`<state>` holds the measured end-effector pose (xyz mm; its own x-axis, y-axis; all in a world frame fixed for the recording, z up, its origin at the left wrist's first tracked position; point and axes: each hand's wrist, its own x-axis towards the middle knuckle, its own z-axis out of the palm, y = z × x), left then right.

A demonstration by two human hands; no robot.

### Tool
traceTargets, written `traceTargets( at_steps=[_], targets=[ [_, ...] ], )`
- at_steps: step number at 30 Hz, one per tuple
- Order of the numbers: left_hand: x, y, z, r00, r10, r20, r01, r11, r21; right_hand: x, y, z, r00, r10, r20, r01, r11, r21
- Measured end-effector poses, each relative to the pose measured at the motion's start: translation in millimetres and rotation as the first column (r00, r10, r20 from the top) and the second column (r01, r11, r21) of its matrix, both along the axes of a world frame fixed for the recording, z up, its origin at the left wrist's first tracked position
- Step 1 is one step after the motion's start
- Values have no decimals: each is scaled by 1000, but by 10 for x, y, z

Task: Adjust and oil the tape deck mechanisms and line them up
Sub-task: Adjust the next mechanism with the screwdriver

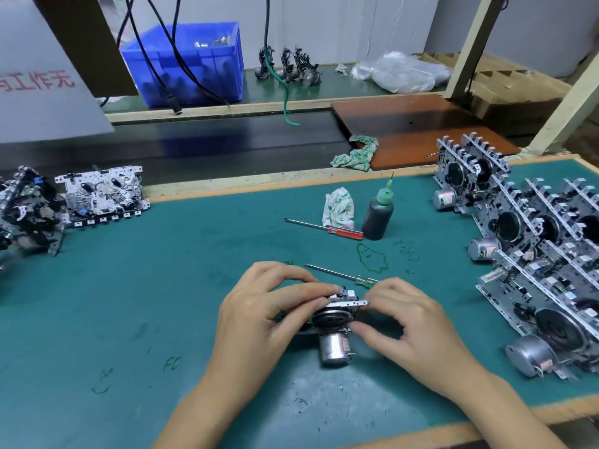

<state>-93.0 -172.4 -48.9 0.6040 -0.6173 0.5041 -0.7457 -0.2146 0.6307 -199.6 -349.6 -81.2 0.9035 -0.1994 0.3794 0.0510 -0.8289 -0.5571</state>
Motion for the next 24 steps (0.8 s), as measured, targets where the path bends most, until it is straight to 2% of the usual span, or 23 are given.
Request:
traceTargets(
  at_steps=[3,4,6,9,13,16,19,24],
  targets=[
    [32,49,54,989,-70,-134,71,998,1,61,20,165,999,-12,52,8,997,79],
    [53,79,78,980,-94,-177,96,995,1,102,49,230,999,2,55,-5,999,54],
    [115,150,126,976,-97,-193,104,994,27,211,110,353,998,50,48,-44,992,-119],
    [194,252,182,998,-34,-58,41,992,122,349,154,521,987,159,30,-137,921,-364],
    [190,326,242,991,-35,125,8,977,214,398,177,648,961,264,-78,-268,831,-487],
    [173,311,293,966,-86,244,22,967,255,390,192,678,946,287,-149,-323,804,-500],
    [173,211,386,926,-140,351,40,960,277,292,110,724,945,293,-146,-326,821,-468],
    [167,-228,630,864,-263,429,160,952,262,27,-174,916,987,163,-9,-148,872,-467]
  ],
)
